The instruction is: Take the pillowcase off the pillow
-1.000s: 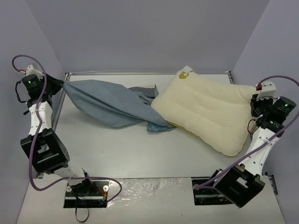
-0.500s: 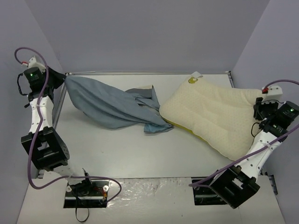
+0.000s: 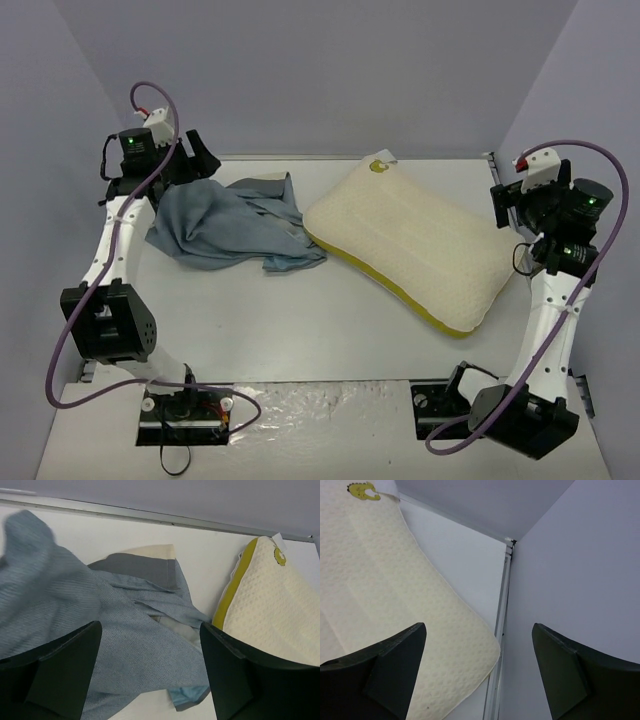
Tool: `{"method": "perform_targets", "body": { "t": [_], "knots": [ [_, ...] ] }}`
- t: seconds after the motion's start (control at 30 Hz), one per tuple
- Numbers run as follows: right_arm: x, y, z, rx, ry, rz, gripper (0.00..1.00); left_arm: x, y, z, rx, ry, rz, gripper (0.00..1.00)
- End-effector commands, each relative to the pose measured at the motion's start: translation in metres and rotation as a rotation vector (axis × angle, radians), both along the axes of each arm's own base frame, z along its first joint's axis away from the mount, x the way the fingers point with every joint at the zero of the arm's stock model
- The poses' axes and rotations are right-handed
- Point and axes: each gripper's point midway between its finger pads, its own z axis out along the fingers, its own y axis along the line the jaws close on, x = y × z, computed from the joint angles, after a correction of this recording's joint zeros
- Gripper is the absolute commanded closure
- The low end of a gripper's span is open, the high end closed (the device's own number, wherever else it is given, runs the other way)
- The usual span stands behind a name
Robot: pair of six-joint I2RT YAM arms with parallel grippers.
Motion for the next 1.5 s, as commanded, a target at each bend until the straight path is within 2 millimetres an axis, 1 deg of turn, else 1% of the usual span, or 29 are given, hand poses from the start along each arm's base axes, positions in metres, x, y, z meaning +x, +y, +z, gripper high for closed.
{"method": "perform_targets", "body": {
  "t": [0.0,0.03,0.07,0.1,0.13,0.17,0.23,0.27,0.3,0.37,0.4,0.43,0.47,0.53,0.57,0.6,0.63,0.73,0.77,0.83,1.07,1.1,1.17,1.2,1.27,1.3,1.37,1.4,1.47],
  "knots": [
    [0.007,-0.008,0.038,-0.016,-0.07,-0.104,0.16,-0.022,-0.023,0.048,0.113,-0.119,-0.075,0.21],
    [0.011,-0.01,0.034,0.002,-0.057,-0.112,0.16,-0.025,-0.029,0.051,0.125,-0.127,-0.09,0.18],
    [0.013,-0.001,0.035,0.023,-0.056,-0.063,0.15,-0.031,-0.045,0.055,0.142,-0.143,-0.135,0.18],
    [0.014,0.01,0.031,0.04,-0.048,-0.003,0.15,-0.034,-0.051,0.057,0.151,-0.152,-0.148,0.17],
    [0.014,0.041,0.018,0.084,-0.012,0.135,0.13,-0.039,-0.062,0.062,0.171,-0.174,-0.179,0.16],
    [0.014,0.057,0.011,0.098,0.016,0.179,0.12,-0.041,-0.06,0.065,0.183,-0.186,-0.177,0.16],
    [0.013,0.107,-0.018,0.114,0.11,0.329,0.12,-0.047,-0.072,0.066,0.196,-0.196,-0.208,0.16],
    [0.008,0.163,-0.029,0.096,0.15,0.464,0.12,-0.055,-0.077,0.071,0.19,-0.213,-0.232,0.15],
    [0.006,0.177,-0.055,0.047,0.211,0.439,0.12,-0.059,-0.083,0.075,0.177,-0.23,-0.251,0.15],
    [0.006,0.216,-0.081,-0.009,0.26,0.456,0.11,-0.076,-0.09,0.069,0.146,-0.228,-0.289,0.15],
    [-0.003,0.245,-0.1,-0.056,0.3,0.46,0.09,-0.079,-0.09,0.068,0.143,-0.239,-0.288,0.14],
    [0.0,0.259,-0.121,-0.075,0.353,0.455,0.07,-0.088,-0.088,0.07,0.136,-0.247,-0.272,0.14],
    [-0.001,0.269,-0.133,-0.078,0.388,0.455,0.06,-0.089,-0.082,0.05,0.143,-0.212,-0.233,0.12],
    [-0.003,0.292,-0.165,-0.072,0.492,0.457,0.06,-0.095,-0.073,0.037,0.127,-0.18,-0.171,0.12],
    [-0.005,0.299,-0.173,-0.075,0.517,0.476,0.06,-0.095,-0.064,0.012,0.132,-0.118,-0.108,0.12],
    [-0.009,0.31,-0.181,-0.084,0.541,0.503,0.05,-0.096,-0.06,0.0,0.123,-0.087,-0.077,0.12],
    [-0.007,0.314,-0.196,-0.1,0.577,0.489,0.05,-0.096,-0.056,-0.011,0.108,-0.055,-0.042,0.12],
    [0.012,0.307,-0.213,-0.191,0.56,0.37,0.05,-0.097,-0.052,-0.054,0.037,0.062,0.055,0.12],
    [0.023,0.291,-0.212,-0.252,0.523,0.283,0.05,-0.094,-0.054,-0.057,0.001,0.054,0.067,0.12],
    [0.032,0.276,-0.212,-0.312,0.478,0.209,0.05,-0.095,-0.057,-0.079,-0.019,0.092,0.078,0.12],
    [0.036,0.255,-0.23,-0.421,0.476,0.127,0.14,-0.079,-0.079,-0.125,0.051,0.187,0.0,0.12],
    [0.037,0.253,-0.234,-0.437,0.48,0.12,0.21,-0.08,-0.089,-0.131,0.073,0.199,-0.025,0.12],
    [0.039,0.248,-0.24,-0.441,0.497,0.111,0.33,-0.075,-0.091,-0.149,0.154,0.228,-0.022,0.12],
    [0.038,0.248,-0.249,-0.429,0.522,0.119,0.49,-0.076,-0.101,-0.155,0.185,0.231,-0.043,0.12],
    [0.04,0.246,-0.256,-0.382,0.553,0.123,0.7,-0.072,-0.104,-0.17,0.258,0.258,-0.049,0.12],
    [0.042,0.244,-0.258,-0.31,0.579,0.133,1.0,-0.073,-0.11,-0.183,0.298,0.283,-0.064,0.12],
    [0.047,0.236,-0.253,-0.225,0.59,0.124,1.0,-0.069,-0.11,-0.187,0.369,0.29,-0.071,0.12],
    [0.054,0.219,-0.24,-0.162,0.579,0.092,1.0,-0.066,-0.103,-0.189,0.415,0.29,-0.04,0.12],
    [0.062,0.22,-0.217,-0.008,0.557,0.136,1.0,-0.067,-0.101,-0.202,0.51,0.317,-0.041,0.12]
  ]
}}
